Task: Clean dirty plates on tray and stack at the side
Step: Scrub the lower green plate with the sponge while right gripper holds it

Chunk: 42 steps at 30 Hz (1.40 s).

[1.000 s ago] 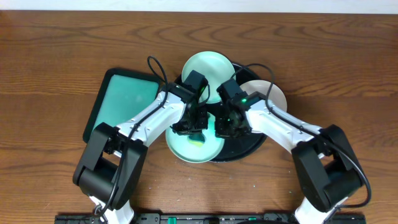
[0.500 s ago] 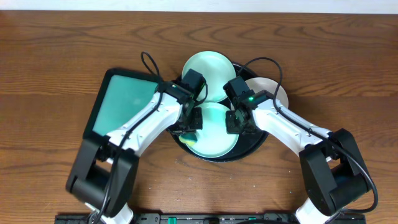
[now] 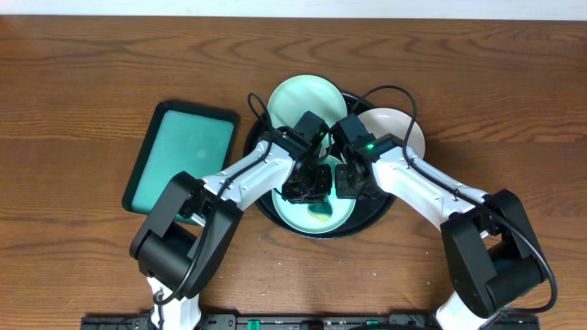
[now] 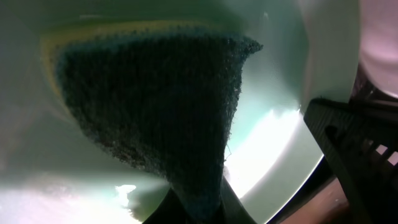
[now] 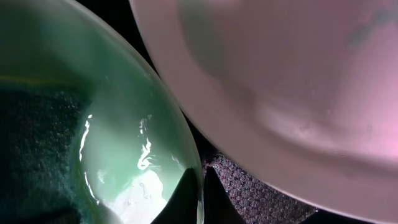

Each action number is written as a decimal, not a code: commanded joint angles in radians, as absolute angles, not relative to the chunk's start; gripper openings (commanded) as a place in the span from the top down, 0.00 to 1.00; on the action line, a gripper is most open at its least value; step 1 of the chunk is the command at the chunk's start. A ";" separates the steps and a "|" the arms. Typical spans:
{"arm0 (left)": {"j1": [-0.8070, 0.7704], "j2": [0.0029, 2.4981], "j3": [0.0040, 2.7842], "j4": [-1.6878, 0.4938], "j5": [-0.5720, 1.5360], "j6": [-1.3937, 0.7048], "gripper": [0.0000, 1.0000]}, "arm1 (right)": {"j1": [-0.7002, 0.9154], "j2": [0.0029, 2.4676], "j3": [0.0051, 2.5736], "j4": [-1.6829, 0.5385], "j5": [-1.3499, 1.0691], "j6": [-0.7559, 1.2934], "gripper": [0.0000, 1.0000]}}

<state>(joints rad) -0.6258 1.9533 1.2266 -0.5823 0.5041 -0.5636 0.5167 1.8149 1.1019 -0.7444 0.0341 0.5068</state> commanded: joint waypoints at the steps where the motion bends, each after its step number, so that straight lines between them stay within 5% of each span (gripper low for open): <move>1: -0.661 1.983 1.225 -0.585 0.602 -0.531 0.92 | 0.527 1.802 1.098 -0.741 0.063 0.496 0.99; 13: -0.651 1.982 1.229 -0.877 -0.175 -0.558 0.93 | 0.526 1.802 1.098 -0.748 0.063 0.496 0.99; 22: -0.636 1.980 1.291 -0.950 -0.300 -0.581 0.93 | 0.526 1.802 1.098 -0.757 0.063 0.496 0.99; 26: -0.612 1.980 1.304 -0.921 -0.167 -0.604 0.93 | 0.526 1.802 1.098 -0.760 0.063 0.496 0.99; 35: -0.611 1.983 1.219 -0.530 0.608 -0.600 0.92 | 0.526 1.802 1.098 -0.760 0.063 0.496 0.99; 42: -0.628 2.003 1.189 -0.492 0.710 -0.600 0.92 | 0.526 1.802 1.098 -0.760 0.063 0.496 0.99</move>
<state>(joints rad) -0.6113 1.9690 1.2148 -0.4885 0.5541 -0.5987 0.5213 1.8111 1.0988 -0.7506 0.0284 0.5068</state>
